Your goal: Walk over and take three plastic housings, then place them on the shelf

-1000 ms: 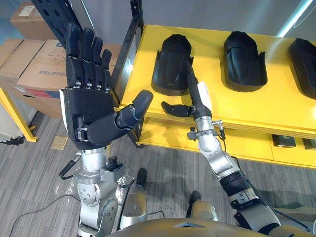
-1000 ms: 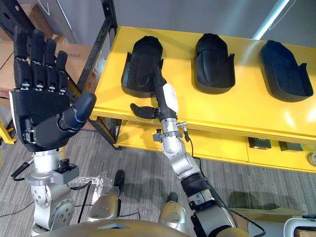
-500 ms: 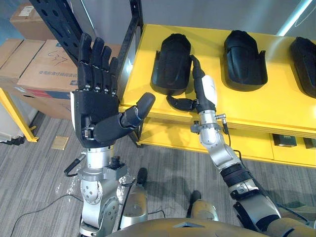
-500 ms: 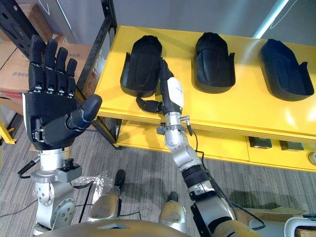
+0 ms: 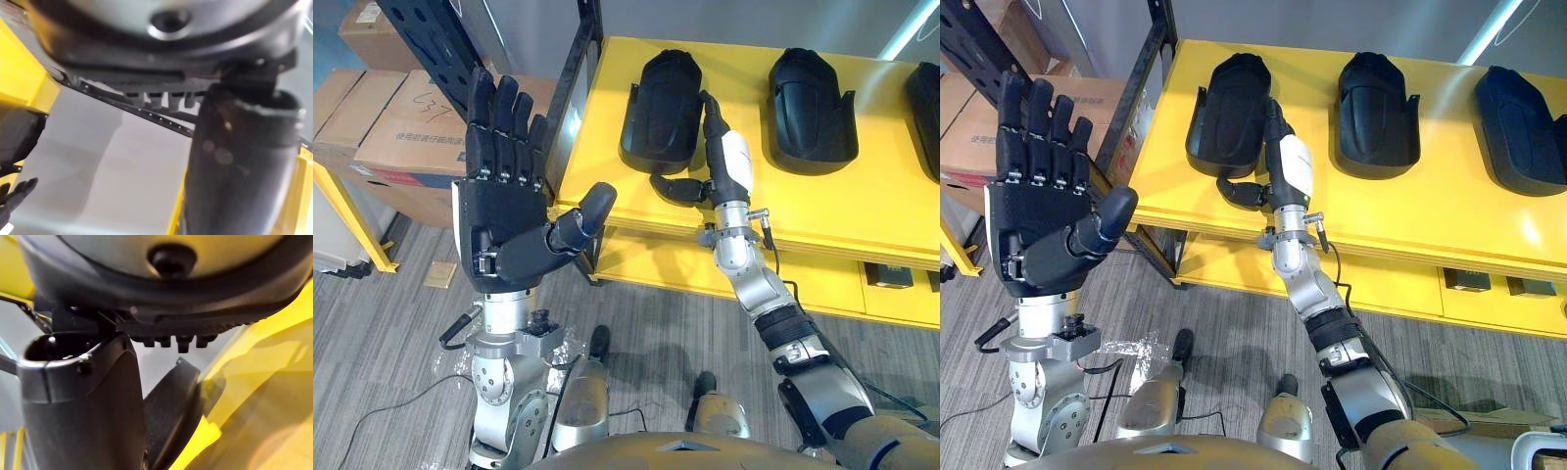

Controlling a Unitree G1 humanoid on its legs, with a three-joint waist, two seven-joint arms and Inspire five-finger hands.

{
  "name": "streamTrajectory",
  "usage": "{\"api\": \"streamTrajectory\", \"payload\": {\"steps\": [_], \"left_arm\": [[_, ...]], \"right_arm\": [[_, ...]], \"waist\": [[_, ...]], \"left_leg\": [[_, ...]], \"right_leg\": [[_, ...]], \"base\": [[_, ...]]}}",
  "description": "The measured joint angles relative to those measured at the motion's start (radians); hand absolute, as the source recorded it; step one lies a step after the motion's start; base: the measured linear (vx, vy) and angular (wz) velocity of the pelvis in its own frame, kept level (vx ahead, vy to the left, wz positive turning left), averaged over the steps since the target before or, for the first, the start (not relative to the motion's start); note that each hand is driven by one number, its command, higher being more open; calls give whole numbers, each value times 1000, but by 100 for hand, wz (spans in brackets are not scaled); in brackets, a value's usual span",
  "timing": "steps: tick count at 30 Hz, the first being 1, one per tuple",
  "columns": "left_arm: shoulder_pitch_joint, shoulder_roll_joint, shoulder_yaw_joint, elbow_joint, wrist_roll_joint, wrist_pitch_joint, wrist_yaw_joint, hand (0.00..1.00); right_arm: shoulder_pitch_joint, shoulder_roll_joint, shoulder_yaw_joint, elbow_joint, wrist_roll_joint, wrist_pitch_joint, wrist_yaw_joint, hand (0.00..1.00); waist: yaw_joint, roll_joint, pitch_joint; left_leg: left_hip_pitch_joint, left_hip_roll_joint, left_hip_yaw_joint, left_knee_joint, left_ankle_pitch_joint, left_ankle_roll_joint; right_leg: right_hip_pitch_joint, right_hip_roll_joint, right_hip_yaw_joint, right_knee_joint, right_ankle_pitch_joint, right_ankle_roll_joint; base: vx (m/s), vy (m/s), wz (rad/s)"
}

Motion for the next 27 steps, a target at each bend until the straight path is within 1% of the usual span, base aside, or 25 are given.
{"api": "streamTrajectory", "payload": {"steps": [5,10,16,21,24,27], "left_arm": [[-1,0,-1,26,-2,0,0,100],[-3,0,-1,26,-2,0,1,100],[-4,0,-12,26,-2,0,3,100],[-10,0,-16,26,-2,0,4,100],[-13,0,-17,26,-2,0,6,100],[-14,0,-19,26,-2,0,7,100]], "right_arm": [[-38,-14,0,29,0,0,-1,100],[-77,-40,4,57,0,-2,-4,100],[-123,-44,4,116,0,-7,-11,100],[-154,-66,14,135,-1,-9,-12,100],[-197,-86,32,168,-1,-11,-12,100],[-213,-89,33,184,-1,-10,-12,100]], "waist": [[-2,19,12],[-1,31,20],[-1,32,21],[0,40,25],[0,53,32],[1,53,33]], "left_leg": [[-3,0,-3,0,-1,0],[-9,0,-3,0,3,6],[-10,-3,-3,0,4,8],[-18,-2,-3,0,7,12],[-18,-2,-3,0,12,16],[-20,-2,-3,1,12,16]], "right_leg": [[-1,-1,-9,9,-1,-1],[-3,-2,-17,10,-2,-2],[-9,-8,-19,28,-12,0],[-22,-10,-22,46,-21,-1],[-23,-11,-24,53,-23,-1],[-33,-13,-24,69,-29,-2]], "base": [[0,0,4],[-23,-21,5],[-11,-19,2],[-14,-32,3],[-10,-22,3],[-16,-33,1]]}}
